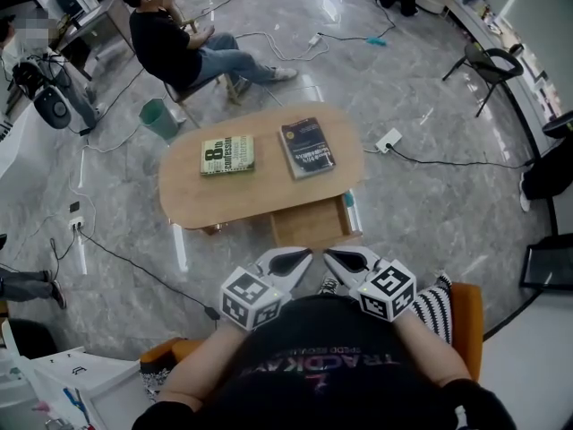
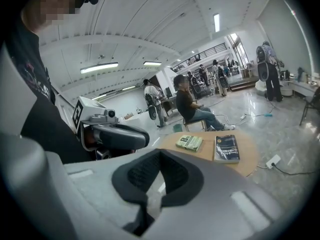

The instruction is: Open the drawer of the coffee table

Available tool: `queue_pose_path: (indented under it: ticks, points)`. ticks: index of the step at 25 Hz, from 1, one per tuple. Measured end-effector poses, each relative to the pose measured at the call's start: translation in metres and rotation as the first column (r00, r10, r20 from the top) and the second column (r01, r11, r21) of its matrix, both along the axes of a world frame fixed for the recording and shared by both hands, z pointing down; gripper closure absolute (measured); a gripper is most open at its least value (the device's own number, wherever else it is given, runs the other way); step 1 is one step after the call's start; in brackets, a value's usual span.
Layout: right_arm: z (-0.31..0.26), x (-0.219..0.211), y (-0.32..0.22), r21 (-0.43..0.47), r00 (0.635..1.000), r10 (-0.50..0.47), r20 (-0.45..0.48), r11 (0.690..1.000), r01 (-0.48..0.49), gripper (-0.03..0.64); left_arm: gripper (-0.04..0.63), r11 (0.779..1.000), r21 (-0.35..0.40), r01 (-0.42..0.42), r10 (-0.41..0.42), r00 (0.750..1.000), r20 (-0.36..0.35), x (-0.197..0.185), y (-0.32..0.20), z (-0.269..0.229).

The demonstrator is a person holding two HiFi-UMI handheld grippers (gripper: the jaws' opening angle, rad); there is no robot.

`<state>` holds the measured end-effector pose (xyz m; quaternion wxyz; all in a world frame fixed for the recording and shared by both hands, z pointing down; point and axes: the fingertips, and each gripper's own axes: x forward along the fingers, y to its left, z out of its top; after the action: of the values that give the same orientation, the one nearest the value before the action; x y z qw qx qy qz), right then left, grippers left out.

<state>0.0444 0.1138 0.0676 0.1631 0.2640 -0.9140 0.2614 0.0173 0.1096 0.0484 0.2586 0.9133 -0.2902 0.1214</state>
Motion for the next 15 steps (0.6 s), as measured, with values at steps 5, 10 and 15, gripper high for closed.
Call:
queue_pose_path:
  ticks: [5,10,15]
  points:
    - [0.0008,0.0003,0.0028,0.003,1.0,0.004,0.002,1.0,-0.004,0.615,0.592,1.0,0.005,0.004,-0.004,1.0,0.006,-0.0014,0.0033,0.0016]
    - [-0.0009,-0.0004,0.0075,0.009,1.0,-0.006,-0.001,1.0,0.006,0.615,0.592,1.0,-0.009,0.01,-0.01,1.0,0.005,-0.0014,0.0092,0.0009]
    - [-0.0003,-0.0005,0.0091,0.015,1.0,-0.009,-0.001,1.0,0.009,0.615,0.592,1.0,-0.008,0.016,-0.016,1.0,-0.008,-0.0013,0.0108,0.0004]
